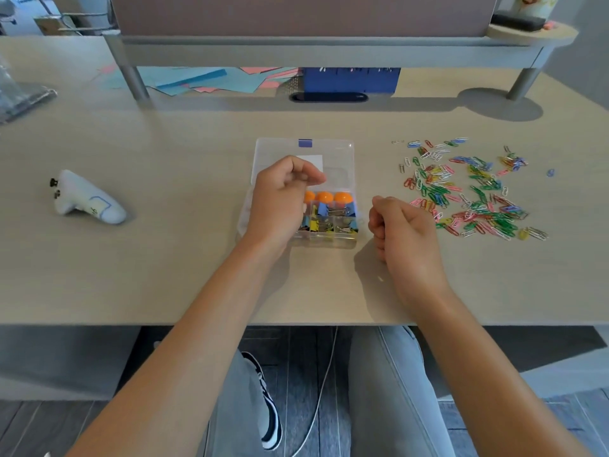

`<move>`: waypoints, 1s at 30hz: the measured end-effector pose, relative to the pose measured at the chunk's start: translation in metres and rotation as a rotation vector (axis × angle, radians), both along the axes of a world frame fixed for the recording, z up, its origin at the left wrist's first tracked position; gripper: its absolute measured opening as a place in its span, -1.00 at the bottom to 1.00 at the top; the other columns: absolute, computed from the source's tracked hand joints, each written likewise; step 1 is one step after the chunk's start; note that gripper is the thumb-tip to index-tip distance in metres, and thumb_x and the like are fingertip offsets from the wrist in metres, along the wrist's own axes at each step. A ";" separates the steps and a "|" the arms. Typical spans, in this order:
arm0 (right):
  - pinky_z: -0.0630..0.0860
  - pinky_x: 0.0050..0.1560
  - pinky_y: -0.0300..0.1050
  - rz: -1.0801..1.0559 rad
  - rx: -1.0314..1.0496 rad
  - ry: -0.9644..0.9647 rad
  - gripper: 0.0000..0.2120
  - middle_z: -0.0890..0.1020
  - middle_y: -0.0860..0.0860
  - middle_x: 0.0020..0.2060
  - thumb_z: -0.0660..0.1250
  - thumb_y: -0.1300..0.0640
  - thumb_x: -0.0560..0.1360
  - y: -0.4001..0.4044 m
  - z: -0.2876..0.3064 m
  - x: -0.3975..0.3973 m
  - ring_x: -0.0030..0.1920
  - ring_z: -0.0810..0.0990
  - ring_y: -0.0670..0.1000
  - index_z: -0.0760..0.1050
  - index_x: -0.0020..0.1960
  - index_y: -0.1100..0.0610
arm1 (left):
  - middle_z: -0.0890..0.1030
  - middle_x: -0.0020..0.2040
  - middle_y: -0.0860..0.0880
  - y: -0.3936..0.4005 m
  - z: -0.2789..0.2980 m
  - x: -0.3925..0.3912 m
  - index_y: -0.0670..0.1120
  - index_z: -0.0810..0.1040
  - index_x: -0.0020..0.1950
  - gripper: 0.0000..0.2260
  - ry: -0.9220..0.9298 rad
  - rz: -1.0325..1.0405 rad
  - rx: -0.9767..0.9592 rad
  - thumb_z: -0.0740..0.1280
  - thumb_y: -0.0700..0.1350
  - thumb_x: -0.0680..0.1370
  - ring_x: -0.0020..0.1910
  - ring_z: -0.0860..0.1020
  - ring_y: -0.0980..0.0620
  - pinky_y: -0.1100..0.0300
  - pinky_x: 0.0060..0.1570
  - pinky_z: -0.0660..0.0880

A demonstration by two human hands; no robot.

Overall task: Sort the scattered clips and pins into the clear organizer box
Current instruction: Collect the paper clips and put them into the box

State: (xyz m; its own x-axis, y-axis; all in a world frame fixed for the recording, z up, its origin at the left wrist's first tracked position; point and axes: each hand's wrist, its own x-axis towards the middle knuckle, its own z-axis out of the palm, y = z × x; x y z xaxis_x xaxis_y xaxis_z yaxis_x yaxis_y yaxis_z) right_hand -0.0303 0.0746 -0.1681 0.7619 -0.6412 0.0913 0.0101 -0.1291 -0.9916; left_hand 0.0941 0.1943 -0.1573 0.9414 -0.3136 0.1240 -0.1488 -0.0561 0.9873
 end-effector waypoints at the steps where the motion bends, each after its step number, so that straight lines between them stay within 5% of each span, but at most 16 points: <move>1: 0.16 -0.28 -0.02 -0.001 -0.002 -0.004 -0.59 0.31 0.06 -0.38 0.22 0.04 0.62 0.000 0.000 0.000 -0.36 0.23 -0.02 0.33 -0.25 0.33 | 0.73 -0.04 0.00 0.000 0.001 -0.002 -0.08 0.62 -0.11 -0.69 0.006 0.000 -0.003 0.14 -0.36 0.57 0.04 0.68 0.05 0.00 -0.07 0.68; 6: 0.15 -0.31 -0.05 0.004 0.023 0.030 -0.57 0.28 0.07 -0.38 0.24 0.04 0.62 0.002 0.001 0.003 -0.37 0.21 -0.02 0.31 -0.26 0.34 | 0.69 0.00 0.08 0.008 0.008 -0.008 -0.06 0.67 -0.04 -0.77 -0.077 0.072 -0.014 0.22 -0.23 0.62 0.03 0.63 0.17 0.33 -0.17 0.55; 9: 0.10 -0.40 -0.10 -0.010 0.224 0.030 -0.55 0.23 0.00 -0.44 0.25 0.04 0.61 0.004 0.010 0.009 -0.42 0.13 -0.01 0.24 -0.40 0.14 | 0.60 0.18 0.04 0.026 0.004 -0.017 -0.03 0.59 0.17 -0.80 -0.286 0.166 0.173 0.25 -0.16 0.61 0.15 0.55 0.11 0.49 -0.05 0.40; 12: 0.05 -0.49 -0.15 -0.037 0.444 -0.039 -0.53 0.17 -0.04 -0.46 0.24 0.06 0.60 0.009 0.022 0.017 -0.43 0.06 -0.01 0.18 -0.44 -0.01 | 0.36 0.45 -0.09 0.047 -0.016 -0.027 -0.04 0.35 0.46 -0.40 -0.378 0.176 0.642 0.30 0.27 0.53 0.47 0.29 -0.06 0.12 0.42 0.28; 15: 0.03 -0.51 -0.16 0.021 0.577 -0.081 -0.56 0.16 -0.05 -0.45 0.22 0.07 0.60 0.011 0.030 0.030 -0.45 0.06 -0.02 0.17 -0.41 0.00 | 0.08 0.61 -0.18 0.056 -0.027 -0.037 -0.04 0.04 0.61 -0.04 -0.355 0.104 1.016 0.17 0.53 0.41 0.61 0.01 -0.15 -0.19 0.52 -0.01; 24: 0.04 -0.44 -0.13 0.138 0.530 -0.050 -0.64 0.20 -0.02 -0.39 0.21 0.05 0.61 0.022 0.039 0.068 -0.36 0.05 0.02 0.18 -0.33 0.01 | -0.12 0.63 -0.25 0.053 -0.033 -0.075 -0.21 -0.14 0.63 -0.13 -0.437 0.098 1.135 -0.02 0.39 0.57 0.62 -0.07 -0.16 -0.14 0.57 -0.03; 30: 0.11 -0.33 -0.07 0.191 0.452 -0.004 -0.59 0.21 0.00 -0.36 0.24 -0.01 0.59 0.031 0.035 0.084 -0.21 0.08 0.09 0.22 -0.39 0.01 | -0.06 0.63 -0.25 0.051 -0.035 -0.078 -0.21 -0.08 0.63 -0.15 -0.463 0.144 1.145 -0.03 0.38 0.58 0.61 0.01 -0.18 -0.14 0.56 0.03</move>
State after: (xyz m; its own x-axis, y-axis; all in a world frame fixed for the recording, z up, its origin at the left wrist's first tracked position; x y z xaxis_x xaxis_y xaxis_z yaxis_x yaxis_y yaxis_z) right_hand 0.0537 0.1052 -0.1330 0.8701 -0.4661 -0.1602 -0.0040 0.3184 -0.9479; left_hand 0.0157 0.2454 -0.1926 0.9169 -0.3580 0.1765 -0.3909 -0.8946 0.2165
